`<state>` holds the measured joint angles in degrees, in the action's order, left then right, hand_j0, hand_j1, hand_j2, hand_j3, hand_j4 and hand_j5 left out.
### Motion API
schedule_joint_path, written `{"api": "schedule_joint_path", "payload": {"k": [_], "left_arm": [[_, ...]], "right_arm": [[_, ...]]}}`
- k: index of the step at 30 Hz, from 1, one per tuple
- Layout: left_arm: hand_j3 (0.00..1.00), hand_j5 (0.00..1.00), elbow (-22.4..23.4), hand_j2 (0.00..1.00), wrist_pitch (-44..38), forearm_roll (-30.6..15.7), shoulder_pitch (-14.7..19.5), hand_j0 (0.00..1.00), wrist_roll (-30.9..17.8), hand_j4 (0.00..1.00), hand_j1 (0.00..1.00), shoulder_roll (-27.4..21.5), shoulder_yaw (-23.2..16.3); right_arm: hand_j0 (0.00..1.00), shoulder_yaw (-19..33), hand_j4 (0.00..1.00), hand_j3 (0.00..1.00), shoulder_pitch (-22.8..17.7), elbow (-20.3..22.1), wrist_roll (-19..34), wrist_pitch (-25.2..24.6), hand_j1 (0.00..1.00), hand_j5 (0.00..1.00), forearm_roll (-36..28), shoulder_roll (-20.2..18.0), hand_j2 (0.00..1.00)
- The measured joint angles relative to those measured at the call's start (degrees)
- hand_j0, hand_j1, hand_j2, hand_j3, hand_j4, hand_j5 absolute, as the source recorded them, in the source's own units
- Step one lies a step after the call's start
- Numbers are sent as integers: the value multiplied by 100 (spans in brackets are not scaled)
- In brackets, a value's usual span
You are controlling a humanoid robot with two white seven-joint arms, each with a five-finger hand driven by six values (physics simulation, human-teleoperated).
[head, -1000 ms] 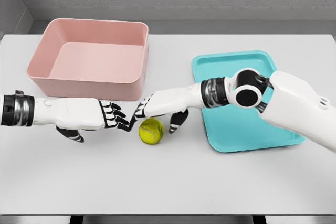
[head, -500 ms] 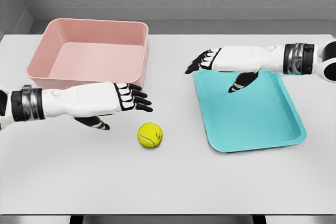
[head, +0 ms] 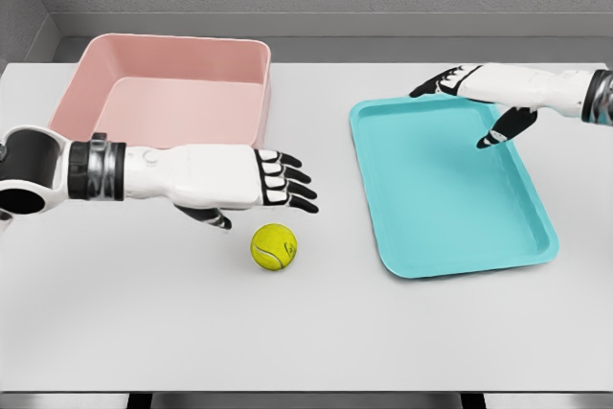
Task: Put the tennis from the blue tray into the pink basket with both arms
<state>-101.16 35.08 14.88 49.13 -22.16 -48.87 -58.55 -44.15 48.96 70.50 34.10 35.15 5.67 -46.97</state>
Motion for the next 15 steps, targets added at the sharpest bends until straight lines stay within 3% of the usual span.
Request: {"api": "schedule_joint_path", "payload": {"k": [7,15], "left_arm": [[100,100,0,100,3,-799,44,100,-219,100,100,-75,-329],[100,100,4,100,-13,-384,132,100,-451,100,100,149,-366]], "right_arm": [[100,0,100,100,-9,-43,2,1,100,100,-2,0,100],[100,21,100,100,-35,-87,11,1,100,100,-2,21,100]]}}
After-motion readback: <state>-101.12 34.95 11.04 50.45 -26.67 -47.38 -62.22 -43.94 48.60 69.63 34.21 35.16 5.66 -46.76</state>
